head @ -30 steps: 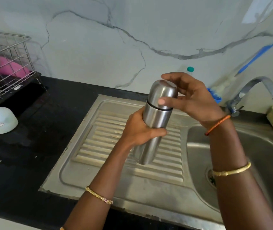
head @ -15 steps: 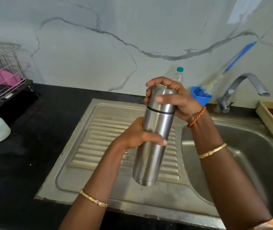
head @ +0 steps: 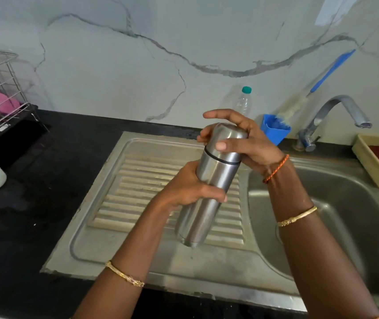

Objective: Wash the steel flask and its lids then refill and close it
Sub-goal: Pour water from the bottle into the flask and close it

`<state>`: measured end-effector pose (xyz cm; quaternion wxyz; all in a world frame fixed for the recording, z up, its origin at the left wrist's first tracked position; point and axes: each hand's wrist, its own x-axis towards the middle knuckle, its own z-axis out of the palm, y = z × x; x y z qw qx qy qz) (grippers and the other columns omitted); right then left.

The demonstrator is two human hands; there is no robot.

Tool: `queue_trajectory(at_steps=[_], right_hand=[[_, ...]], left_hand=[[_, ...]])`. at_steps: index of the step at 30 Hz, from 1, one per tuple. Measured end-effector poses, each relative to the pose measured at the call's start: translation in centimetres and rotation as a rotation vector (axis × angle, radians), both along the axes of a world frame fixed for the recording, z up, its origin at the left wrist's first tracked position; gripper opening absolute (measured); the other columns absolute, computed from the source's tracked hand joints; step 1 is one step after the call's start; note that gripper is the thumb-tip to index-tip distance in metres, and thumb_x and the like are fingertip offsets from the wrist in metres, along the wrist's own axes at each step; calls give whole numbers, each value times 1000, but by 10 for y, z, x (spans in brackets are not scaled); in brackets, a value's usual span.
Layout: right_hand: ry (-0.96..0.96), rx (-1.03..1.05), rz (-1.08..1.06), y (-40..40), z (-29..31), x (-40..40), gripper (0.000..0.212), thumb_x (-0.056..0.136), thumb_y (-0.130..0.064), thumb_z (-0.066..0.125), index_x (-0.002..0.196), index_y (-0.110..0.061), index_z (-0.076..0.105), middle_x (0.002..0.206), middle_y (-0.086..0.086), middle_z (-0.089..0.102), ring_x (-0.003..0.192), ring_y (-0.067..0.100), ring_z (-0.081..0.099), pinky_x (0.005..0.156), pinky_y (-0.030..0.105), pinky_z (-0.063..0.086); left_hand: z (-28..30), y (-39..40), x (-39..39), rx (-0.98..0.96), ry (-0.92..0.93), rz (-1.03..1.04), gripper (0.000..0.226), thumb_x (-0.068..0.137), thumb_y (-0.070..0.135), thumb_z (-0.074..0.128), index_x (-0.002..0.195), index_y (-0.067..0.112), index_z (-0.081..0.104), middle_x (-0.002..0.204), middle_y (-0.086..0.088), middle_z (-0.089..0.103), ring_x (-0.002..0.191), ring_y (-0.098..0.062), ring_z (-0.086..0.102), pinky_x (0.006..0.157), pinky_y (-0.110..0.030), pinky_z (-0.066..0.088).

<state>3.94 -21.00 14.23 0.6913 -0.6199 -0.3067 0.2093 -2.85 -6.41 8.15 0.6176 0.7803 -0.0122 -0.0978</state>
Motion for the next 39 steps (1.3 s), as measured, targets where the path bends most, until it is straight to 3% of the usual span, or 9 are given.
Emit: queue_trajectory(at_steps=[6, 14, 18, 21, 25, 27, 30, 34, 39], right_hand=[[-182, -108, -296, 21, -1, -10, 41, 63, -5, 74, 101, -17, 63, 80, 5, 68, 74, 15, 64, 70, 30, 54], [-229, -78, -519, 27, -2, -19, 27, 65, -2, 72, 86, -16, 63, 71, 2, 68, 67, 15, 63, 68, 34, 56], [-202, -111, -609, 28, -2, -21, 29, 68, -1, 75, 85, -19, 61, 78, 12, 70, 69, 19, 65, 68, 36, 57], [-96, -138, -603, 25, 1, -19, 47, 66, -20, 83, 104, -25, 56, 98, 11, 67, 79, 15, 66, 71, 29, 57], [83, -108, -225, -2, -9, -12, 111, 48, -55, 86, 139, -29, 27, 124, 1, 57, 112, 13, 60, 94, 28, 50], [85, -171, -21, -15, -31, -13, 121, 47, -42, 89, 143, -24, 18, 135, 1, 49, 124, 14, 51, 99, 30, 47], [-27, -469, -13, -11, -72, -12, 104, 63, -9, 84, 142, -26, 18, 141, -5, 40, 130, 12, 42, 97, 21, 43], [-119, -563, -254, 16, -113, 5, 91, 65, -9, 84, 138, -19, 31, 125, -2, 53, 113, 16, 53, 98, 39, 47], [-149, -523, -337, 35, -130, 31, 90, 61, -8, 86, 136, -15, 38, 120, 2, 59, 105, 19, 60, 90, 36, 52]], left_hand=[[-5, -11, -1, -68, 18, 150, 40, 52, 5, 84, 84, 18, 65, 72, 6, 67, 68, -10, 66, 62, -28, 53], [-9, -20, 2, -81, -6, 241, 43, 46, 7, 80, 85, 17, 64, 74, 0, 70, 68, -15, 67, 61, -30, 56], [-10, -22, 4, -83, 1, 233, 45, 47, 5, 81, 87, 17, 64, 77, -1, 70, 73, -18, 69, 64, -32, 57], [-11, -21, 7, -100, -1, 231, 47, 45, 7, 80, 89, 15, 65, 77, -3, 70, 72, -18, 68, 65, -33, 58], [-12, -16, 15, -159, -38, 249, 55, 52, -4, 81, 101, 13, 63, 82, -2, 70, 73, -13, 67, 61, -26, 56], [-13, -8, 23, -204, -62, 258, 67, 48, -3, 81, 111, 10, 61, 92, -5, 72, 81, -16, 69, 66, -26, 57], [-14, 5, 37, -225, -57, 267, 66, 53, -8, 81, 114, 5, 60, 96, -10, 72, 86, -22, 71, 67, -28, 58], [-18, 13, 52, -222, -29, 264, 61, 59, -9, 81, 114, 7, 59, 97, -6, 70, 81, -12, 69, 62, -20, 54], [-30, 18, 70, -172, -53, 314, 65, 57, -3, 85, 114, 11, 58, 98, -5, 69, 86, -14, 69, 64, -22, 54]])
